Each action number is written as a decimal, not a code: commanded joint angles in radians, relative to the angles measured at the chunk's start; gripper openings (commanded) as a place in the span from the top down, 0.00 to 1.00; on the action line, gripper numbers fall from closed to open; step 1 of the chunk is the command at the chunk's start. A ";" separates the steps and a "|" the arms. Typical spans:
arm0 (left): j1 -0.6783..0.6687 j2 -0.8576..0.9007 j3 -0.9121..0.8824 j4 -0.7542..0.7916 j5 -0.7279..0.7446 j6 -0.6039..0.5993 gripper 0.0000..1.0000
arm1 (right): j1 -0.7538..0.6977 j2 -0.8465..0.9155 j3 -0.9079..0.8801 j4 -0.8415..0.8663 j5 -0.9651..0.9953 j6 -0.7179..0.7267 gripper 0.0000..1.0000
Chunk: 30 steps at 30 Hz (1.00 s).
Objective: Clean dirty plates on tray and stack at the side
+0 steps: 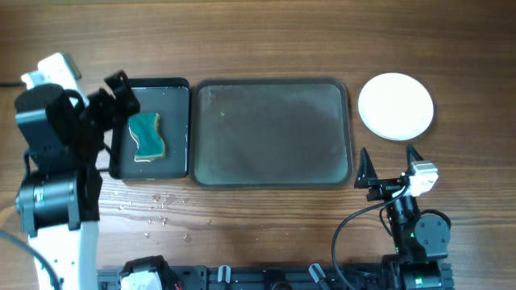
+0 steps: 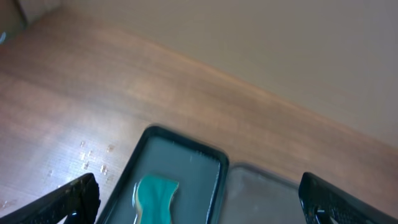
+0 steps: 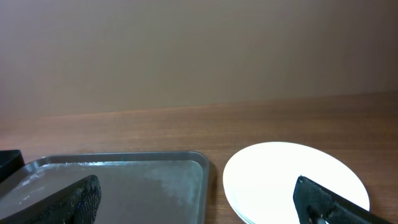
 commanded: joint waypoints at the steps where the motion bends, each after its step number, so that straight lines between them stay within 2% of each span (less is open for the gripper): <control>1: 0.001 -0.130 -0.036 -0.045 0.012 -0.012 0.00 | -0.007 -0.014 -0.001 0.003 -0.019 -0.019 0.00; 7: 0.001 -0.367 -0.195 -0.049 -0.005 -0.013 0.00 | -0.007 -0.014 -0.001 0.003 -0.019 -0.019 0.00; 14: 0.001 -0.638 -0.461 -0.048 0.084 -0.017 0.00 | -0.007 -0.013 -0.001 0.003 -0.019 -0.019 0.00; 20: 0.000 -0.825 -0.661 -0.033 0.106 -0.048 0.00 | -0.007 -0.008 -0.001 0.003 -0.019 -0.018 0.00; 25: 0.000 -0.920 -0.743 0.113 0.125 -0.048 0.00 | -0.007 -0.007 -0.001 0.003 -0.019 -0.019 0.00; 30: -0.011 -0.999 -0.800 0.370 0.129 -0.092 0.00 | -0.007 -0.006 -0.001 0.003 -0.019 -0.019 0.00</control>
